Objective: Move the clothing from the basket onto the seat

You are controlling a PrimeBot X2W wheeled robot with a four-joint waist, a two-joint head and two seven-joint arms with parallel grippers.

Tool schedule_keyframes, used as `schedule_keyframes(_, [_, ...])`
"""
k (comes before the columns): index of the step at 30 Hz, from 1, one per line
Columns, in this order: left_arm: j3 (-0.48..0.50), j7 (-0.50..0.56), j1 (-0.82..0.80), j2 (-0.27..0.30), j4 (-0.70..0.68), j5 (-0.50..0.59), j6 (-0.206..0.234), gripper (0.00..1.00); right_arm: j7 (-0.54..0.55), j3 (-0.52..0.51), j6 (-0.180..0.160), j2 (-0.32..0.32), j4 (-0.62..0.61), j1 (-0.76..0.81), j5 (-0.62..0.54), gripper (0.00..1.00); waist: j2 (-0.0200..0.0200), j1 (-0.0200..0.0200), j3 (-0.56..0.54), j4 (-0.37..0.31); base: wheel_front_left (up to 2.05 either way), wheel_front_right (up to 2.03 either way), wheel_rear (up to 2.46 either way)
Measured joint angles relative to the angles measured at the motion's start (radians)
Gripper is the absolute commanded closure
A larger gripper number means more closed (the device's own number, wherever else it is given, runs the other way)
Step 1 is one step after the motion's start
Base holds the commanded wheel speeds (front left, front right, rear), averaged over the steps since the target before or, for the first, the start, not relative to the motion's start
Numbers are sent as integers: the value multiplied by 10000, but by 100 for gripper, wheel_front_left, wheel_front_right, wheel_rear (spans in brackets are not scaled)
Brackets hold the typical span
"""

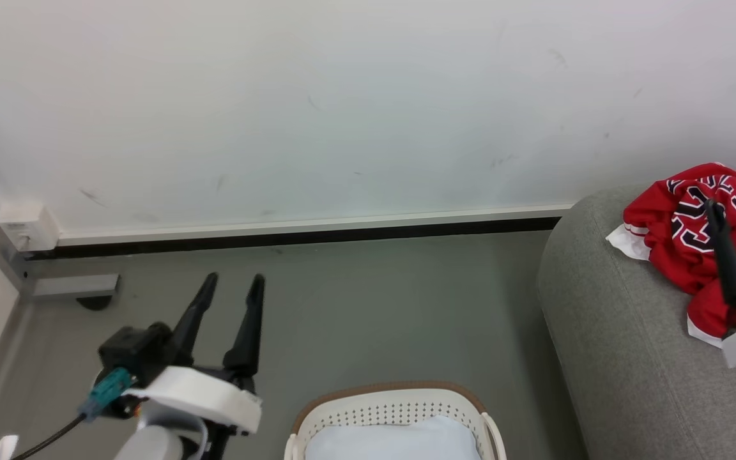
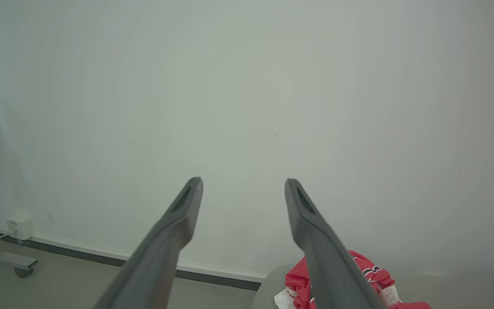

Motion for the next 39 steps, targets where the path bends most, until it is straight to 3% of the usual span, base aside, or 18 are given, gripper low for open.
schedule_keyframes(10, [2134, 0, 1761, -355, -268, 880, 209, 0, -648, -1097, -2, 2069, 17, 2128, -732, 0, 0, 2, -36, 186, 0, 0, 0])
schedule_keyframes(13, [2548, 0, 2139, -732, -194, 1057, -56, 0, -660, -1521, 0, 2872, -589, 2802, -782, 0, -1, 2, -47, 216, 0, 0, 0])
schedule_keyframes(18, [3053, 0, 2493, -1202, 86, 1643, -662, 0, -662, -1672, -2, 3503, -1076, 3558, -1701, 0, -1, 3, -61, 167, 0, 0, 0])
schedule_keyframes(24, [3471, 0, 2719, -1607, 240, 2343, -951, 0, -662, -1839, 0, 3910, -1095, 4014, -2573, 0, 0, 3, -96, 134, 0, 0, 0])
schedule_keyframes(39, [4027, 0, 2724, -1919, 727, 3091, -1331, 0, -662, -1628, 0, 4188, -589, 3887, -2637, 0, -1, 3, -74, 210, 0, 0, 0])
